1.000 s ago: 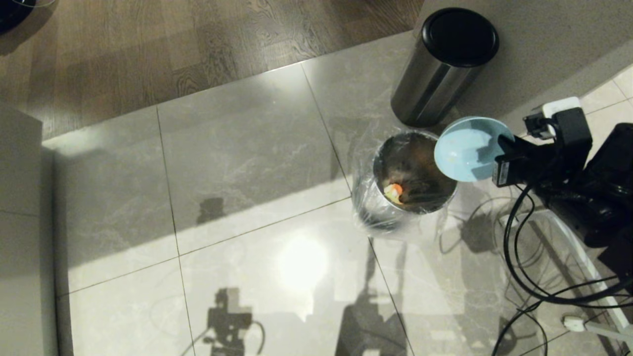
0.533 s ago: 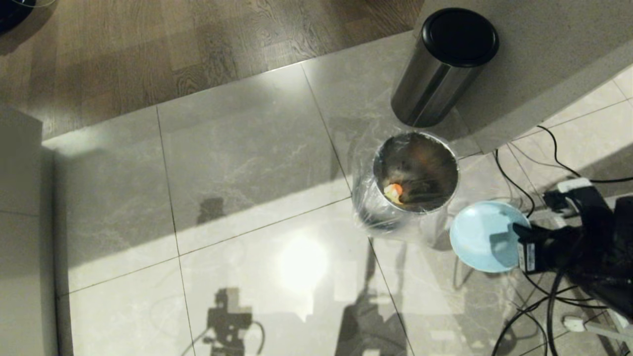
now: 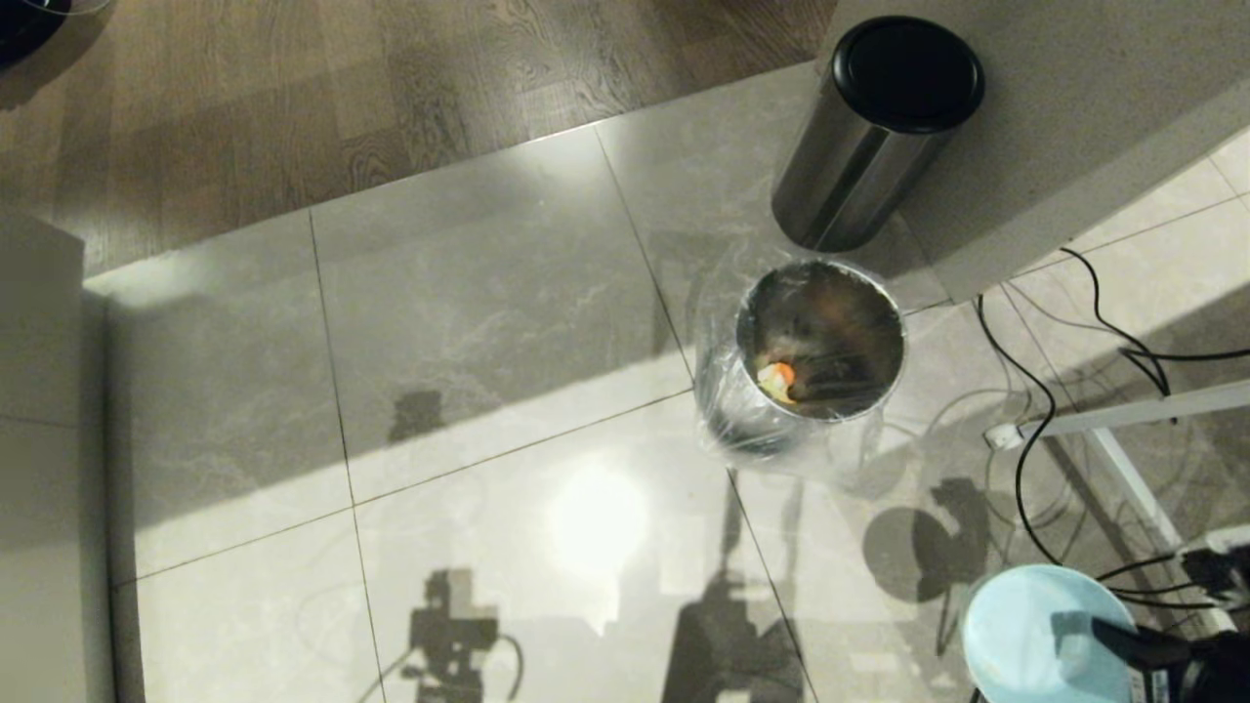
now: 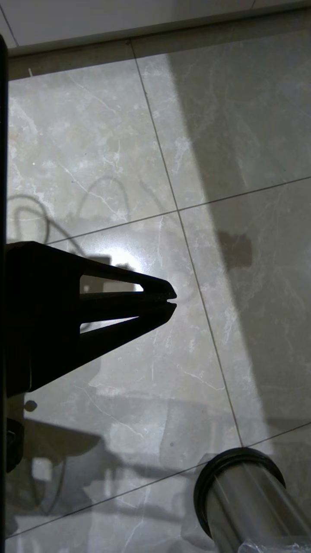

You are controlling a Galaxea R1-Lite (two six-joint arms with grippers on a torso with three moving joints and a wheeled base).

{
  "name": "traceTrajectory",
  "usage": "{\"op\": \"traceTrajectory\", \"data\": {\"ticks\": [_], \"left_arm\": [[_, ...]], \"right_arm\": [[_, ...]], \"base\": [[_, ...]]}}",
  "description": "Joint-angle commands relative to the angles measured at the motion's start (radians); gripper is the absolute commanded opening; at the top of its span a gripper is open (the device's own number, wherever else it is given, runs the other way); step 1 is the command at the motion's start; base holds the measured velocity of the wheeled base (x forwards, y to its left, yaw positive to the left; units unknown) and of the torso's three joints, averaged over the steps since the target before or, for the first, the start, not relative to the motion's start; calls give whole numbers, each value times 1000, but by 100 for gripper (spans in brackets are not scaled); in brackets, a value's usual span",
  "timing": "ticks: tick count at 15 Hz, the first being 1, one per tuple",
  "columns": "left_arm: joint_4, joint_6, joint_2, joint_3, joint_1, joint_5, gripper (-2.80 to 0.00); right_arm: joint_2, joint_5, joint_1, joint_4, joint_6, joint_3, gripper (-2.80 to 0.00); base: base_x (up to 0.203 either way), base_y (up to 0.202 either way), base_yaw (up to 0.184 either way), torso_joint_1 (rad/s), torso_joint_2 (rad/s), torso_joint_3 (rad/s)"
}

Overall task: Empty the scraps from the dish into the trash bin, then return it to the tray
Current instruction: Put the bowl back to the table

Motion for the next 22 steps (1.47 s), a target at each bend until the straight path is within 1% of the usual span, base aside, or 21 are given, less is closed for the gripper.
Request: {"op": "traceTrajectory", "data": {"ticks": [1,6,10,16,20,21,22], "left_arm": [[-1,0,1,0,0,0,-280],[-1,0,1,0,-1,0,-280],[-1,0,1,0,1,0,-280],[-1,0,1,0,1,0,-280],[-1,0,0,0,1,0,-280],[-1,0,0,0,1,0,-280],[-1,0,1,0,0,0,-280]], "right_arm": [[-115,19,-51,98,0,23,-280],[-419,12,-77,415,-5,24,-280],[-648,9,-74,529,1,24,-280],[-949,12,-71,543,4,24,-280],[-1136,12,-97,543,4,24,-280],[-1170,12,-98,543,5,24,-280],[-1179,11,-99,543,23,24,-280]], "base": [[0,0,0,0,0,0],[0,0,0,0,0,0],[0,0,0,0,0,0],[0,0,0,0,0,0],[0,0,0,0,0,0],[0,0,0,0,0,0],[0,0,0,0,0,0]]}}
